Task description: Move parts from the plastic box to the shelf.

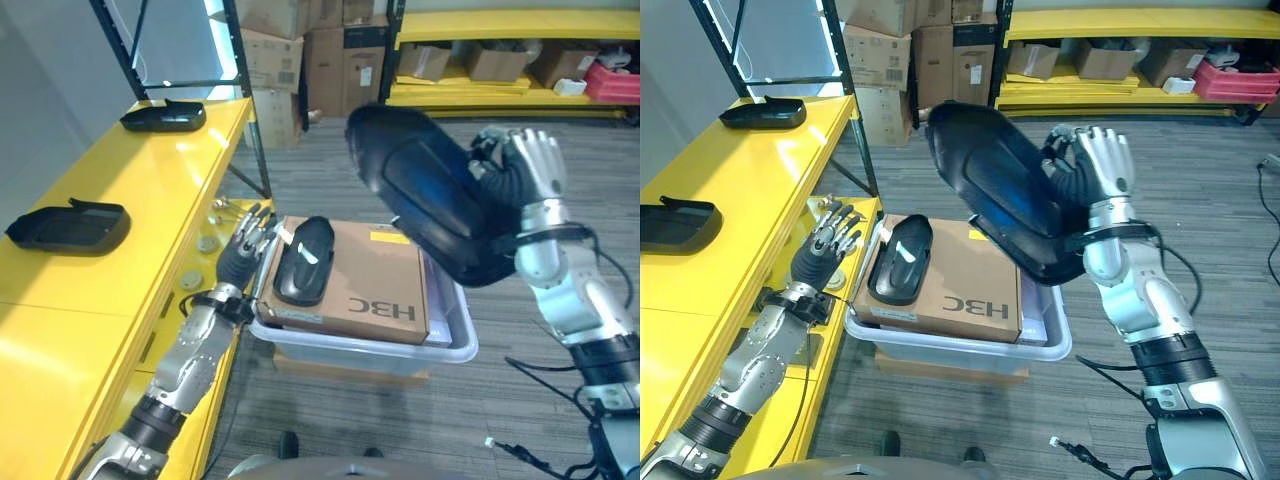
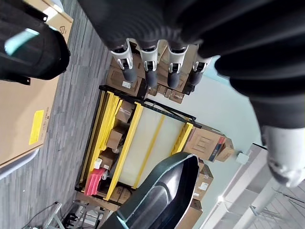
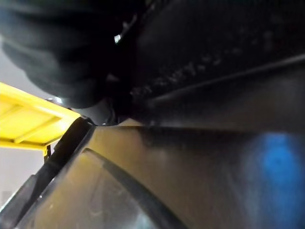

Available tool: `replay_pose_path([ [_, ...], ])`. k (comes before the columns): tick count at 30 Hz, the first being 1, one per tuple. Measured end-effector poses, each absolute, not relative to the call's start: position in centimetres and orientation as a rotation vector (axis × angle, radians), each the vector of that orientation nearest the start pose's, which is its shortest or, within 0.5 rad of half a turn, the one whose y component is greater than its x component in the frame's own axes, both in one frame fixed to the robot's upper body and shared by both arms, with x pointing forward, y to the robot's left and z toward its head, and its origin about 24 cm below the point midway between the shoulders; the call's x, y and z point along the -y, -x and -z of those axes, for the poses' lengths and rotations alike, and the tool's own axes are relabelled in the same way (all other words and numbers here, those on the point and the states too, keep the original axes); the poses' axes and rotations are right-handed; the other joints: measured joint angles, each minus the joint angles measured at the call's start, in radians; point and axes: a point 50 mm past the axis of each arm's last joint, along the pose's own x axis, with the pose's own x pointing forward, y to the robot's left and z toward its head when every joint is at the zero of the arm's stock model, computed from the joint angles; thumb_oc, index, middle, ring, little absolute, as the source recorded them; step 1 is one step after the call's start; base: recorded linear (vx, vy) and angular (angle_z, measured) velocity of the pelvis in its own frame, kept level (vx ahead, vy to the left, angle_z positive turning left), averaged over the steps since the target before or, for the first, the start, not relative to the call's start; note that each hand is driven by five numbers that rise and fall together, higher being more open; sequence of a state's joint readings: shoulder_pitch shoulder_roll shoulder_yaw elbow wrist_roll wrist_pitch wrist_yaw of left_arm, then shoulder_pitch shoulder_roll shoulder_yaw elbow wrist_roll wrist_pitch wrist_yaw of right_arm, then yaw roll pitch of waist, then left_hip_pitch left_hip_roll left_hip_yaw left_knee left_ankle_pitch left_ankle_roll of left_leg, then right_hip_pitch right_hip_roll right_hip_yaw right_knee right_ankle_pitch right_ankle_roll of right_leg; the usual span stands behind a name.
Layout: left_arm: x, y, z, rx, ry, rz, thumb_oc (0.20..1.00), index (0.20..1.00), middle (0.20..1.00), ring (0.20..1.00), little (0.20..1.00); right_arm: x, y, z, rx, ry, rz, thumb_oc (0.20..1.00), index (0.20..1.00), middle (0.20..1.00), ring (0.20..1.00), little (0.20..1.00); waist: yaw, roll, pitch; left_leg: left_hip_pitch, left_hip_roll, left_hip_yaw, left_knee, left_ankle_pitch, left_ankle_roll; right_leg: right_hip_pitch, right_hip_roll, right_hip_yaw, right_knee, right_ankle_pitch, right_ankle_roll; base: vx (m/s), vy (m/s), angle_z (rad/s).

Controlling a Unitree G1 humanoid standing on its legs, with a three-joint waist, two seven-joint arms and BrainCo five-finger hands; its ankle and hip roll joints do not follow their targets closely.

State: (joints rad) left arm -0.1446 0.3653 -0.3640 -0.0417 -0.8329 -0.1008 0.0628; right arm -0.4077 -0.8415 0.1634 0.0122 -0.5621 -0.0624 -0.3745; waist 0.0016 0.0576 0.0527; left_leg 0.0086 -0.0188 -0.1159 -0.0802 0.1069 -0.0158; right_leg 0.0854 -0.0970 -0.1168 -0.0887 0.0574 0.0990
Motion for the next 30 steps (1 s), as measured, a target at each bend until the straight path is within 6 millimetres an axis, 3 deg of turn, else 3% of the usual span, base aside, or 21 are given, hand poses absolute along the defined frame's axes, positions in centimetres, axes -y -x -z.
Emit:
replay_pose_path([
  [6,-11.0,-26.9,-7.9,0.009,0.483,0.375,1.000,1.000,1.000,1.000,1.000,17.5,-31.0,-20.1,0.789,1.338,0.050,0.200,0.200,0.200,0.200,0.200,0.010,-0.001,0.000,0.004,0.000,0.003,0.000,-0.003,0.002,0.002,0.000,0.005,0.000,0.001,-0.001,0.00,-0.002,-0.01],
  [11,-11.2,-27.1,-7.6,-0.010,0.482,0.355,1.000,1.000,1.000,1.000,1.000,15.4,-30.9,-20.5,0.846,1.336,-0.027,0.200,0.200,0.200,0.200,0.200,0.029,-0.003,0.002,0.008,0.000,0.002,0.000,-0.002,0.001,0.010,0.000,0.001,0.000,0.001,-0.001,0.00,0.000,0.00],
  [16,-11.8,-27.3,-7.8,-0.002,0.489,0.324,1.000,1.000,1.000,1.000,1.000,14.2,-31.1,-21.4,0.884,1.337,-0.050,0.200,0.200,0.200,0.200,0.200,0.042,-0.011,0.003,0.011,0.000,-0.007,0.000,-0.002,0.000,0.016,0.000,-0.003,0.000,-0.001,0.000,0.01,0.000,0.05],
  [30,-12.2,-27.6,-7.8,-0.007,0.526,0.218,1.000,1.000,1.000,1.000,1.000,11.9,-30.5,-21.0,0.903,1.286,-0.143,0.200,0.200,0.200,0.200,0.200,0.055,-0.024,0.000,0.010,-0.001,-0.013,0.000,0.000,-0.001,0.018,0.000,-0.008,0.000,-0.001,0.000,0.00,-0.001,0.00],
])
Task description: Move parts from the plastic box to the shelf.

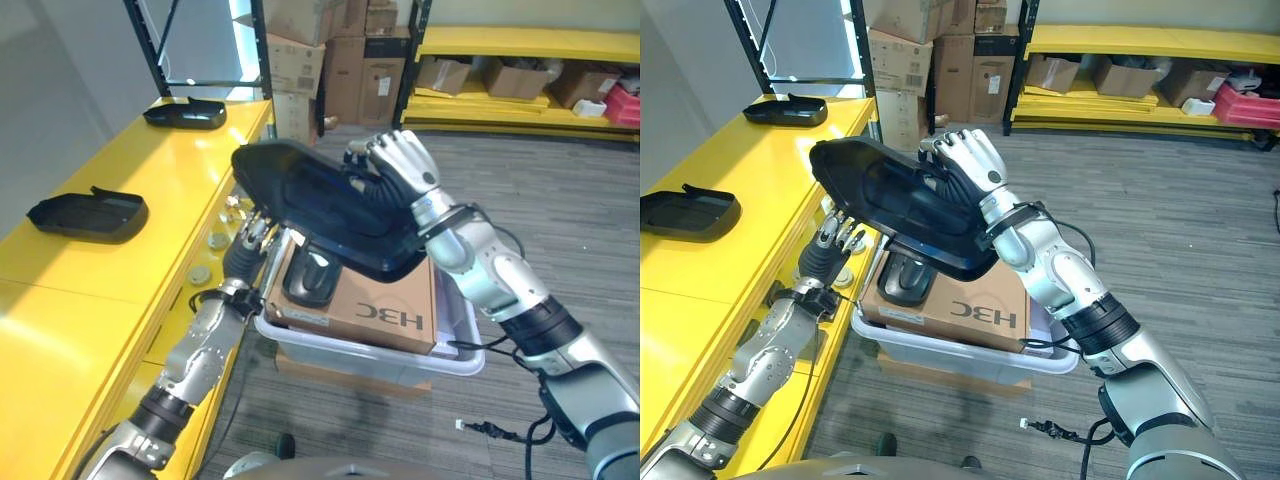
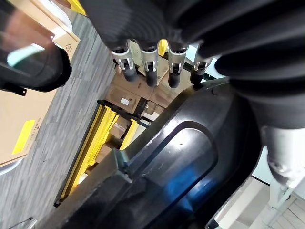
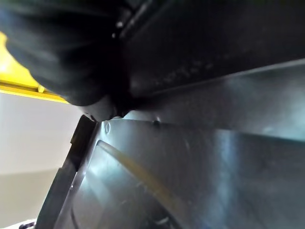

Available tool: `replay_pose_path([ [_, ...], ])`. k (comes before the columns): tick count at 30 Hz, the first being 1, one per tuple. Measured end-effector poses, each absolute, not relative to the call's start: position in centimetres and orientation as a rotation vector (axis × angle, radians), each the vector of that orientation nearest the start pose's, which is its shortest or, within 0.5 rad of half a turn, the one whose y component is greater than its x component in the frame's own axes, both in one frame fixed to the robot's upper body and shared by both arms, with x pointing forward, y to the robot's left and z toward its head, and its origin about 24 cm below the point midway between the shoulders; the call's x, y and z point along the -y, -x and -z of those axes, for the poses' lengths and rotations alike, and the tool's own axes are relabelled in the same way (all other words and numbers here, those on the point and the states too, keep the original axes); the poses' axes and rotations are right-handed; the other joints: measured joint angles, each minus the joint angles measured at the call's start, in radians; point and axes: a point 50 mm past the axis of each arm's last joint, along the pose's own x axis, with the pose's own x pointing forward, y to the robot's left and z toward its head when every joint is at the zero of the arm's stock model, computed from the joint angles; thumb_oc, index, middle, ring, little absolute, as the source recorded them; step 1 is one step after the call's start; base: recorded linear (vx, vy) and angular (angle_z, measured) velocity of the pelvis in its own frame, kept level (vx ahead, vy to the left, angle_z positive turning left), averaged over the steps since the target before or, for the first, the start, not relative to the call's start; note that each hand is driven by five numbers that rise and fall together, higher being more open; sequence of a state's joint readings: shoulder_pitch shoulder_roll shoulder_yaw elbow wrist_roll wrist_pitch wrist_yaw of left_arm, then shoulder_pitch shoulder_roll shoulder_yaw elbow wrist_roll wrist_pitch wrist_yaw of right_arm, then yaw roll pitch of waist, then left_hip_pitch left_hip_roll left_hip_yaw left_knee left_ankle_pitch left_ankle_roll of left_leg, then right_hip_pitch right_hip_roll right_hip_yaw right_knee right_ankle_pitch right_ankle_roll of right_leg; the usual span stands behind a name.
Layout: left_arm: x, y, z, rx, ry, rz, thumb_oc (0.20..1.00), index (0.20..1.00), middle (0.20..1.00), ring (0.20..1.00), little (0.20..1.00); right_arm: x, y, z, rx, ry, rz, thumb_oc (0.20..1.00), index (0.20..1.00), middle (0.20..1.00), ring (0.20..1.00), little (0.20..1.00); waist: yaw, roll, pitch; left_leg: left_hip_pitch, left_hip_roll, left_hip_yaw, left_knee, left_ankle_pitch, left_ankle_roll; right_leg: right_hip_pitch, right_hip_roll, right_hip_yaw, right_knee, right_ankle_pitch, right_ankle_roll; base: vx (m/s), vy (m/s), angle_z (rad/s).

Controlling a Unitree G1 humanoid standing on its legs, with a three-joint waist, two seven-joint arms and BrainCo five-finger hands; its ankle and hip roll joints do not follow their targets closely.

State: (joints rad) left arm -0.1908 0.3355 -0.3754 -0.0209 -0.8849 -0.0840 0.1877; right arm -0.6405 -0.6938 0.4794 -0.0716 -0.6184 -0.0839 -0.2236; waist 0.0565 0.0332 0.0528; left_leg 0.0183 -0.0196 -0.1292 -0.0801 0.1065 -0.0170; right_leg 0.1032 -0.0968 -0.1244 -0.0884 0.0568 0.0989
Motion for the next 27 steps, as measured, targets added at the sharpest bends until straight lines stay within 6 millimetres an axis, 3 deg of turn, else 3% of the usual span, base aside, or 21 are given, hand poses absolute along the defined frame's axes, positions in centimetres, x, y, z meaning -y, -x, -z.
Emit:
replay_pose_path([
  [5,-12.1,-27.8,-7.4,-0.006,0.523,0.158,1.000,1.000,1.000,1.000,1.000,8.9,-29.2,-19.8,0.933,1.200,-0.318,0.200,0.200,0.200,0.200,0.200,-0.005,-0.006,-0.003,-0.001,0.001,-0.001,0.000,0.000,-0.001,-0.001,0.001,-0.001,0.000,0.000,0.000,0.00,0.000,0.00],
  [11,-12.4,-27.9,-7.4,0.003,0.484,0.119,1.000,1.000,1.000,1.000,1.000,8.1,-29.1,-20.0,0.934,1.133,-0.324,0.200,0.200,0.200,0.200,0.200,0.001,-0.008,-0.003,-0.003,-0.002,-0.006,0.000,0.000,-0.001,-0.001,-0.001,-0.002,0.000,0.000,0.000,-0.01,-0.004,0.02],
  [12,-12.4,-27.9,-7.4,0.003,0.484,0.117,0.376,0.376,0.376,0.376,0.376,8.1,-29.1,-20.0,0.928,1.124,-0.329,0.200,0.200,0.200,0.200,0.200,-0.001,-0.008,-0.003,-0.003,-0.001,-0.006,0.000,0.000,-0.001,-0.001,0.000,-0.003,0.000,0.000,0.000,0.00,0.000,0.00],
  [13,-12.4,-27.9,-7.4,0.003,0.484,0.116,0.200,0.200,0.200,0.200,0.200,8.1,-29.1,-20.0,0.921,1.111,-0.333,0.200,0.200,0.200,0.200,0.200,-0.002,-0.008,-0.003,-0.003,-0.001,-0.006,0.000,0.000,-0.001,-0.001,0.000,-0.003,0.000,0.000,0.000,0.00,0.000,0.00],
  [27,-12.9,-27.9,-8.1,0.101,0.329,0.090,0.200,0.200,0.200,0.200,0.200,8.3,-29.4,-19.9,0.875,1.017,-0.347,0.200,0.200,0.200,0.200,0.200,-0.003,-0.008,-0.003,-0.002,-0.001,-0.003,0.000,0.000,-0.001,-0.001,0.000,-0.001,0.001,0.000,0.000,0.00,0.000,0.00],
])
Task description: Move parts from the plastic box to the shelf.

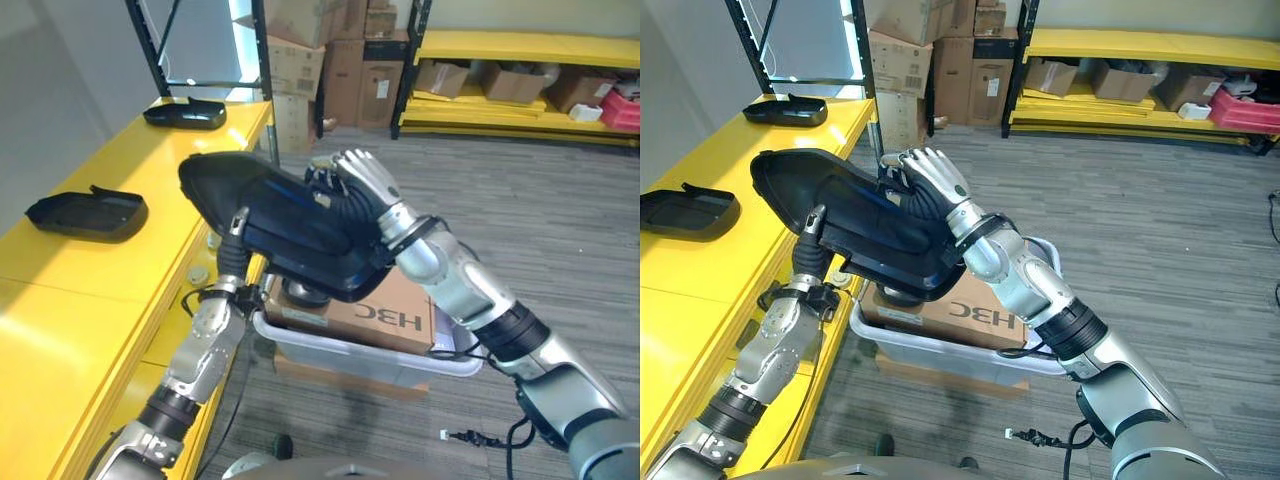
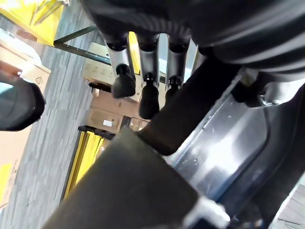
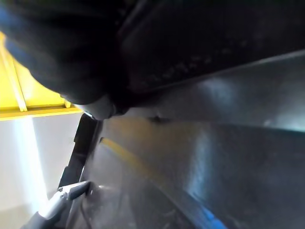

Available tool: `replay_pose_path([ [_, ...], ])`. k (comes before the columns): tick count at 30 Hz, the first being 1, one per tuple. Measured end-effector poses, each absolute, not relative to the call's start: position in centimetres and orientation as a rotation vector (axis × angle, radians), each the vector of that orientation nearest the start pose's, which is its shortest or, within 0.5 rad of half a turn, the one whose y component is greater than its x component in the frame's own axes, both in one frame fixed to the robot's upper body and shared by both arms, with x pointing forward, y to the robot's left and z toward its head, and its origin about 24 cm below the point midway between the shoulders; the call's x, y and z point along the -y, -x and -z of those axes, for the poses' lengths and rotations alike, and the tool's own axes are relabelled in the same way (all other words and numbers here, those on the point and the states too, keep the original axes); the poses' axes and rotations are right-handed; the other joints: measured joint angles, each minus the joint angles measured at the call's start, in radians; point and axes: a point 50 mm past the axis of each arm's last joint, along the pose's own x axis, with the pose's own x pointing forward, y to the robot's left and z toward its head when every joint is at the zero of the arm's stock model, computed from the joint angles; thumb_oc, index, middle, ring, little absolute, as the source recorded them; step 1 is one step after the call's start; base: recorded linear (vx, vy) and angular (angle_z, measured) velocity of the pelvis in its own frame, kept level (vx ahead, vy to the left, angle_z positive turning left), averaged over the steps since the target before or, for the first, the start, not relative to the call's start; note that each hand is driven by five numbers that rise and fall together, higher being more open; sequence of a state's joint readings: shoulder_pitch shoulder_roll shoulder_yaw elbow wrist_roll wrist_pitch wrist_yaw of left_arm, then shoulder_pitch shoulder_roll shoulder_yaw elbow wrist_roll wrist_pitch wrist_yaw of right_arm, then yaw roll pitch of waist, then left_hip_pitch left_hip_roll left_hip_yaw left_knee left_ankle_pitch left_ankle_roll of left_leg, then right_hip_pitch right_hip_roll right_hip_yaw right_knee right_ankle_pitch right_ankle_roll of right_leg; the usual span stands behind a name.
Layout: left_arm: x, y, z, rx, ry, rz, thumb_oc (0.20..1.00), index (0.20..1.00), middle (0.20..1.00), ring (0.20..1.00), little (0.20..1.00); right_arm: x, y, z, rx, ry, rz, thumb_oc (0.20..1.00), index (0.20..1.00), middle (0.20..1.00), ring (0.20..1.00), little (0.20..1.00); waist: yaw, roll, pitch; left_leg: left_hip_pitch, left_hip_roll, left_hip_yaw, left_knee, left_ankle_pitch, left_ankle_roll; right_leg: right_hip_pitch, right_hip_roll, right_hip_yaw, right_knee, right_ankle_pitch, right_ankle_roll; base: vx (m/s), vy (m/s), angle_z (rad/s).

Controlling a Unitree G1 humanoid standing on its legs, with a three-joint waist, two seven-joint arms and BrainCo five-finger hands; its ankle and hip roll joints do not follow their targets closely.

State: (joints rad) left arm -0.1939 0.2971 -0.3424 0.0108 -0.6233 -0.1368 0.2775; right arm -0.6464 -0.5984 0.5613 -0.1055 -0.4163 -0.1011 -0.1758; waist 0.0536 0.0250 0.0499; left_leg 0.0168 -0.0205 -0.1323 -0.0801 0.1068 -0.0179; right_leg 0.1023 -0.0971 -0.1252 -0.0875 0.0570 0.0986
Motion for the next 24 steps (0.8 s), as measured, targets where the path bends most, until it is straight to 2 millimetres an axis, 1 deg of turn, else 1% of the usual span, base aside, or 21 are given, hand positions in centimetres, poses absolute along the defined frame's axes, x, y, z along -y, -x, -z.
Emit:
replay_pose_path([
  [4,-13.3,-28.0,-8.5,0.148,0.248,0.063,0.200,0.200,0.200,0.200,0.200,8.3,-29.5,-20.2,0.868,0.974,-0.344,0.200,0.200,0.200,0.200,0.200,0.001,-0.001,-0.001,0.000,0.000,0.000,0.000,0.000,0.000,0.000,0.000,0.000,0.003,0.000,0.000,0.00,0.000,0.00],
  [7,-13.5,-28.0,-8.7,0.175,0.203,0.044,0.200,0.200,0.200,0.200,0.200,8.5,-29.5,-20.3,0.857,0.937,-0.345,0.200,0.200,0.200,0.200,0.200,0.001,-0.008,-0.005,0.000,0.000,0.000,0.000,0.000,0.000,0.000,0.000,0.000,0.002,0.000,0.000,0.00,0.000,0.00],
  [8,-13.5,-28.0,-8.8,0.184,0.180,0.041,0.200,0.200,0.200,0.200,0.200,8.6,-29.5,-20.3,0.849,0.916,-0.347,0.514,0.514,0.514,0.514,0.514,0.002,-0.012,-0.007,0.000,0.000,0.000,0.000,0.000,0.000,0.000,0.000,0.000,0.002,0.000,0.000,0.00,0.000,0.00],
  [9,-13.5,-28.0,-8.9,0.194,0.164,0.038,0.200,0.200,0.200,0.200,0.200,8.7,-29.5,-20.1,0.831,0.886,-0.351,1.000,1.000,1.000,1.000,1.000,0.002,-0.016,-0.009,0.000,0.000,0.000,0.000,0.000,0.000,0.000,0.000,0.000,0.002,0.000,0.000,0.00,0.000,0.00],
  [11,-13.7,-28.0,-9.0,0.209,0.141,0.020,0.200,0.200,0.200,0.200,0.200,8.7,-29.5,-19.9,0.788,0.817,-0.389,1.000,1.000,1.000,1.000,1.000,0.002,-0.023,-0.012,0.000,0.000,0.001,-0.001,-0.002,-0.002,0.000,0.000,0.001,-0.001,-0.001,0.000,0.00,0.000,0.00],
  [12,-13.9,-28.0,-9.2,0.235,0.099,0.010,0.200,0.200,0.200,0.200,0.200,9.4,-29.5,-19.3,0.720,0.717,-0.423,1.000,1.000,1.000,1.000,1.000,0.003,-0.031,-0.016,0.000,0.000,0.001,0.000,-0.002,-0.002,0.000,0.000,0.000,-0.001,-0.001,0.000,0.00,0.000,0.00],
  [15,-14.5,-28.0,-9.6,0.276,0.014,-0.014,0.200,0.200,0.200,0.200,0.200,10.2,-28.9,-17.5,0.620,0.506,-0.461,1.000,1.000,1.000,1.000,1.000,0.003,-0.036,-0.018,0.000,0.000,0.001,0.000,-0.003,-0.002,-0.001,0.000,0.001,-0.001,-0.003,-0.001,0.00,0.000,0.00],
  [17,-15.2,-28.1,-10.0,0.299,-0.033,-0.044,0.200,0.200,0.200,0.200,0.200,11.0,-28.1,-16.0,0.560,0.378,-0.465,1.000,1.000,1.000,1.000,1.000,0.002,-0.037,-0.018,0.000,0.000,0.001,0.000,-0.003,-0.002,-0.001,-0.001,0.001,-0.001,-0.006,0.000,0.00,0.000,0.00],
  [18,-15.7,-28.1,-10.2,0.316,-0.059,-0.068,0.200,0.200,0.200,0.200,0.200,11.7,-27.2,-14.6,0.507,0.311,-0.473,1.000,1.000,1.000,1.000,1.000,-0.002,-0.037,-0.018,0.000,0.000,0.003,0.000,-0.005,-0.002,-0.002,-0.001,0.002,-0.001,-0.007,-0.001,0.00,0.000,0.00],
  [19,-16.2,-28.1,-10.4,0.325,-0.067,-0.103,0.200,0.200,0.200,0.200,0.200,12.3,-26.6,-13.9,0.475,0.269,-0.457,1.000,1.000,1.000,1.000,1.000,-0.002,-0.036,-0.017,0.000,0.000,0.003,-0.003,-0.006,-0.001,-0.001,-0.002,0.002,-0.001,-0.008,-0.002,-0.01,0.019,-0.07],
  [20,-16.7,-28.1,-10.5,0.331,-0.070,-0.138,0.200,0.200,0.200,0.200,0.200,12.5,-26.4,-13.7,0.464,0.247,-0.456,1.000,1.000,1.000,1.000,1.000,-0.017,-0.035,-0.016,0.000,0.000,0.006,-0.006,-0.008,-0.002,-0.003,-0.001,0.005,-0.001,-0.008,-0.002,0.02,0.015,-0.06],
  [21,-17.1,-28.1,-10.7,0.341,-0.090,-0.163,0.200,0.200,0.200,0.200,0.200,13.2,-25.9,-13.2,0.449,0.210,-0.429,1.000,1.000,1.000,1.000,1.000,-0.034,-0.036,-0.015,0.002,0.001,0.009,-0.005,-0.007,-0.002,-0.005,-0.001,0.006,0.001,-0.008,-0.002,0.01,0.028,-0.13],
  [22,-19.0,-27.2,-10.7,0.361,-0.153,-0.236,0.200,0.200,0.200,0.200,0.200,16.8,-24.4,-11.8,0.428,0.061,-0.224,1.000,1.000,1.000,1.000,1.000,-0.032,-0.042,-0.017,0.001,0.003,0.021,-0.006,-0.017,-0.005,-0.009,-0.001,0.011,-0.001,-0.015,-0.004,0.00,0.018,-0.17],
  [23,-20.1,-26.9,-10.5,0.351,-0.178,-0.285,0.200,0.200,0.200,0.200,0.200,18.2,-24.1,-10.5,0.370,0.037,-0.149,1.000,1.000,1.000,1.000,1.000,-0.040,-0.041,-0.017,0.002,0.002,0.025,-0.006,-0.018,-0.003,-0.011,-0.001,0.016,-0.001,-0.012,-0.002,0.00,0.021,-0.18],
  [24,-21.4,-26.7,-10.6,0.352,-0.245,-0.332,0.200,0.200,0.200,0.200,0.200,20.7,-23.7,-7.9,0.246,0.075,-0.060,1.000,1.000,1.000,1.000,1.000,-0.054,-0.043,-0.016,0.002,0.001,0.027,-0.003,-0.017,0.000,-0.011,-0.003,0.017,0.000,-0.012,0.000,0.00,0.009,-0.12],
])
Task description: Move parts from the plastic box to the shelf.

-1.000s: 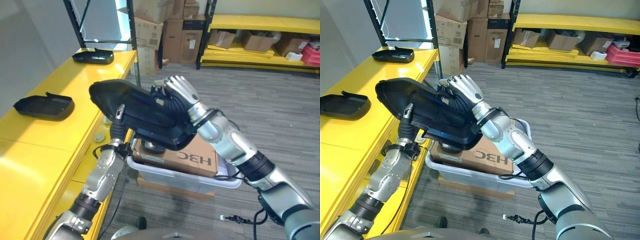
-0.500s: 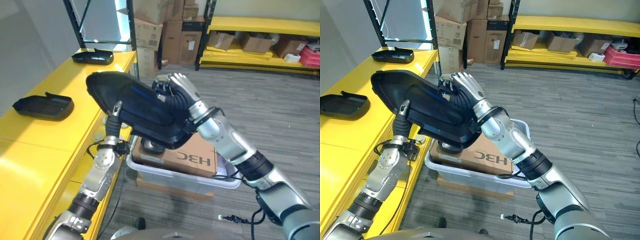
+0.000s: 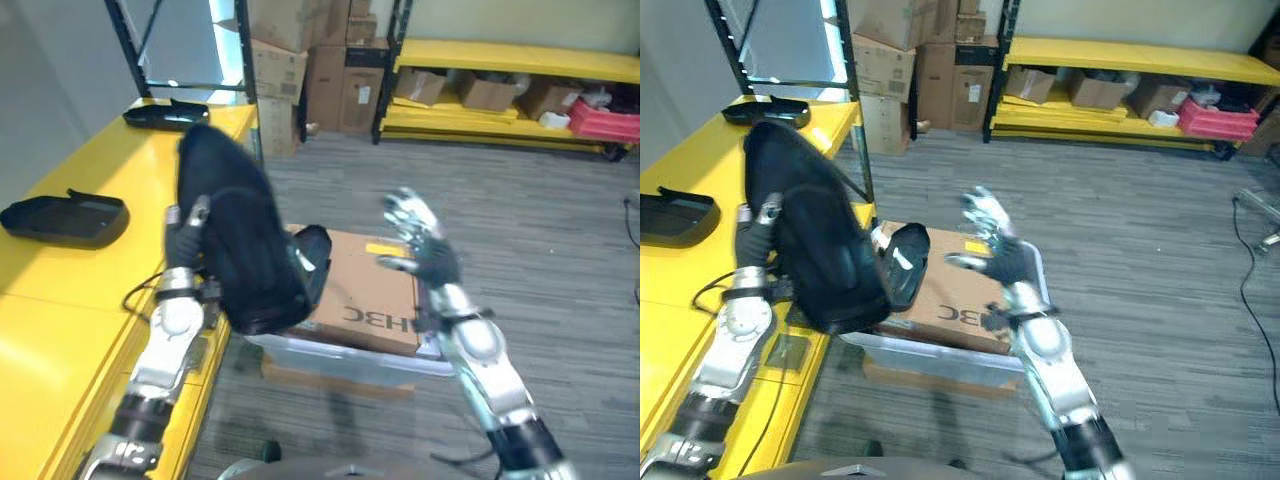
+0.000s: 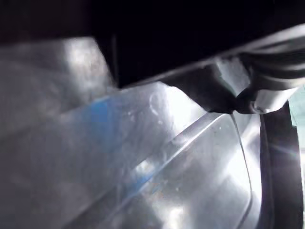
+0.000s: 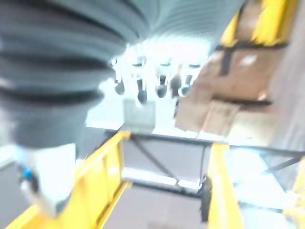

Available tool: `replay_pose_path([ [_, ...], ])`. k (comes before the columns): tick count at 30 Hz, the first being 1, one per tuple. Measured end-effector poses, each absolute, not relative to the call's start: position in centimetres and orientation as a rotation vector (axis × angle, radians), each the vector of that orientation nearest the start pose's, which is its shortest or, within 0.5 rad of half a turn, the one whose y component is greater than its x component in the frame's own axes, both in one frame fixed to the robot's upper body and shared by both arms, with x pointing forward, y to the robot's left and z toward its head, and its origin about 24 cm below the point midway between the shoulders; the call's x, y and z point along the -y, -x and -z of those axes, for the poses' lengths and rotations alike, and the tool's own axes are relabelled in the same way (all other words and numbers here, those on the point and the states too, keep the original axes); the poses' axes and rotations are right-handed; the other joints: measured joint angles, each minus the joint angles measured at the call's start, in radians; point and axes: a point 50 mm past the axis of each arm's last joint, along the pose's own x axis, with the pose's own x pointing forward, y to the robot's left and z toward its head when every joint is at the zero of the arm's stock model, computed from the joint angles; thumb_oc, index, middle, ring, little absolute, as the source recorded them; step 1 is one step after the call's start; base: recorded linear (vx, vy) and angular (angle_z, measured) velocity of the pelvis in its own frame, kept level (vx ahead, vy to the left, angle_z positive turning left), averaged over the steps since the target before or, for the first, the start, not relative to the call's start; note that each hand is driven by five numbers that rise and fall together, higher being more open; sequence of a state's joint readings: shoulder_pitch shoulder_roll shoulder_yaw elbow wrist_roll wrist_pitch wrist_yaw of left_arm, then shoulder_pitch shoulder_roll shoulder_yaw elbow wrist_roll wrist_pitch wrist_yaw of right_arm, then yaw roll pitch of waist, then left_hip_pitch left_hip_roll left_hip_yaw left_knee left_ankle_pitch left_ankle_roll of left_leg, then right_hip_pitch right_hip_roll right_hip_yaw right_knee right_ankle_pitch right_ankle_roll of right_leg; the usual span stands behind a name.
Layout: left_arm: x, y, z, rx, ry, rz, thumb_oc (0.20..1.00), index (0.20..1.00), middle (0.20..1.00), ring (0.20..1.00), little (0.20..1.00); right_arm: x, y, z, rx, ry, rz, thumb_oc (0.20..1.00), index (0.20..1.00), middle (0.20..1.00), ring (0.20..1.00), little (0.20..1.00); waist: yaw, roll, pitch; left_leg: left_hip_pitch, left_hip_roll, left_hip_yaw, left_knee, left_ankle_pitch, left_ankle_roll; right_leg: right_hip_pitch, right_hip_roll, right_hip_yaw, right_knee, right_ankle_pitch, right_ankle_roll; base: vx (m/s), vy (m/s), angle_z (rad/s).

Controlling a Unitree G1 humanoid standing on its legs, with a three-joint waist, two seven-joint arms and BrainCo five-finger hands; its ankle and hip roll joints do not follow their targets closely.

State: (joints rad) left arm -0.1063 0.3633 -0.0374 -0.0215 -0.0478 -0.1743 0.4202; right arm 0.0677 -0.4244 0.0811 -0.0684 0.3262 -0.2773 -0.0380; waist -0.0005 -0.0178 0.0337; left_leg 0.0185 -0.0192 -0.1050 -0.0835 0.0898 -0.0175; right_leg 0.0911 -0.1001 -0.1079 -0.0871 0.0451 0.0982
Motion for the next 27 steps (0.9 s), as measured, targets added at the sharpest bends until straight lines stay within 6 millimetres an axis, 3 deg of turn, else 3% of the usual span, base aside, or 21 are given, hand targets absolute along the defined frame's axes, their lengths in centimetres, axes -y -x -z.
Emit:
replay_pose_path([
  [3,-22.3,-26.5,-11.0,0.375,-0.314,-0.372,0.200,0.200,0.200,0.200,0.200,22.9,-22.9,-4.8,0.077,0.144,0.008,1.000,1.000,1.000,1.000,1.000,-0.008,-0.001,0.002,0.001,0.000,0.010,-0.002,-0.003,0.001,-0.004,0.000,0.011,-0.001,0.001,0.001,0.01,0.001,-0.11],
  [4,-22.5,-26.4,-11.2,0.388,-0.347,-0.376,0.200,0.200,0.200,0.200,0.200,24.4,-21.9,-1.3,-0.073,0.202,0.053,1.000,1.000,1.000,1.000,1.000,-0.008,-0.003,0.001,0.007,0.002,0.018,0.002,-0.004,0.001,-0.002,0.001,0.016,-0.002,0.001,0.001,-0.01,-0.011,-0.09],
  [5,-22.3,-26.3,-11.2,0.396,-0.353,-0.367,0.200,0.200,0.200,0.200,0.200,25.8,-19.7,2.6,-0.275,0.257,0.090,1.000,1.000,1.000,1.000,1.000,-0.004,-0.001,0.004,0.005,0.002,0.018,0.003,-0.004,0.001,-0.004,0.000,0.015,-0.002,0.000,0.002,-0.01,-0.022,-0.07],
  [9,-22.3,-26.1,-11.4,0.415,-0.344,-0.356,0.200,0.200,0.200,0.200,0.200,26.7,-15.1,9.4,-0.657,0.349,0.086,1.000,1.000,1.000,1.000,1.000,0.007,0.004,0.013,0.005,0.003,0.016,0.003,-0.005,0.001,-0.002,0.001,0.013,-0.002,-0.001,0.003,-0.01,-0.028,0.01],
  [10,-21.9,-25.9,-11.8,0.441,-0.328,-0.335,0.200,0.200,0.200,0.200,0.200,26.6,-12.8,11.5,-0.812,0.361,0.083,1.000,1.000,1.000,1.000,1.000,0.012,0.005,0.021,0.006,0.003,0.014,0.003,-0.005,0.001,0.000,0.001,0.013,-0.002,-0.001,0.003,-0.02,-0.092,0.03],
  [13,-21.6,-25.6,-12.4,0.476,-0.311,-0.306,0.200,0.200,0.200,0.200,0.200,25.8,-10.7,13.5,-0.944,0.367,0.062,1.000,1.000,1.000,1.000,1.000,0.022,0.011,0.028,0.007,0.003,0.000,0.003,-0.005,-0.002,0.005,0.002,0.008,-0.002,-0.001,0.003,-0.03,-0.104,0.11],
  [16,-21.0,-25.0,-13.3,0.534,-0.277,-0.259,0.200,0.200,0.200,0.200,0.200,24.9,-8.1,15.2,-1.094,0.342,0.055,1.000,1.000,1.000,1.000,1.000,0.039,0.017,0.036,-0.004,0.001,-0.048,-0.002,-0.008,-0.018,0.017,0.006,-0.040,-0.002,-0.015,0.002,-0.07,-0.144,0.43],
  [18,-20.8,-24.6,-13.9,0.563,-0.240,-0.239,0.200,0.200,0.200,0.200,0.200,24.6,-7.4,15.6,-1.134,0.364,0.029,1.000,1.000,1.000,1.000,1.000,0.080,0.033,0.044,-0.028,0.002,-0.091,-0.002,0.007,-0.031,0.018,0.018,-0.075,-0.002,-0.011,-0.005,-0.04,-0.178,0.53],
  [20,-20.6,-24.4,-14.1,0.576,-0.221,-0.222,0.200,0.200,0.200,0.200,0.200,24.3,-7.4,15.8,-1.147,0.372,0.016,1.000,1.000,1.000,1.000,1.000,0.092,0.041,0.048,-0.034,0.002,-0.134,0.003,0.019,-0.037,0.028,0.021,-0.117,0.002,-0.019,-0.010,-0.02,-0.119,0.70],
  [23,-21.1,-23.6,-13.2,0.537,-0.192,-0.228,0.200,0.200,0.200,0.200,0.200,24.6,-7.8,15.9,-1.173,0.357,0.057,1.000,1.000,1.000,1.000,1.000,0.143,0.056,0.058,-0.036,0.012,-0.183,0.004,0.041,-0.047,0.047,0.042,-0.162,-0.002,-0.033,-0.017,-0.13,-0.154,0.54],
  [25,-21.1,-23.4,-12.8,0.516,-0.185,-0.215,0.200,0.200,0.200,0.200,0.200,25.3,-8.7,15.8,-1.207,0.289,0.186,1.000,1.000,1.000,1.000,1.000,0.184,0.083,0.071,-0.069,0.022,-0.249,0.004,0.067,-0.078,0.044,0.064,-0.228,-0.002,-0.036,-0.027,-0.17,-0.059,0.77],
  [27,-21.2,-23.3,-12.7,0.511,-0.179,-0.207,0.200,0.200,0.200,0.200,0.200,25.7,-9.3,15.6,-1.207,0.301,0.191,1.000,1.000,1.000,1.000,1.000,0.218,0.103,0.080,-0.103,0.031,-0.282,0.002,0.069,-0.093,0.037,0.083,-0.269,0.005,-0.033,-0.039,-0.13,-0.032,0.68],
])
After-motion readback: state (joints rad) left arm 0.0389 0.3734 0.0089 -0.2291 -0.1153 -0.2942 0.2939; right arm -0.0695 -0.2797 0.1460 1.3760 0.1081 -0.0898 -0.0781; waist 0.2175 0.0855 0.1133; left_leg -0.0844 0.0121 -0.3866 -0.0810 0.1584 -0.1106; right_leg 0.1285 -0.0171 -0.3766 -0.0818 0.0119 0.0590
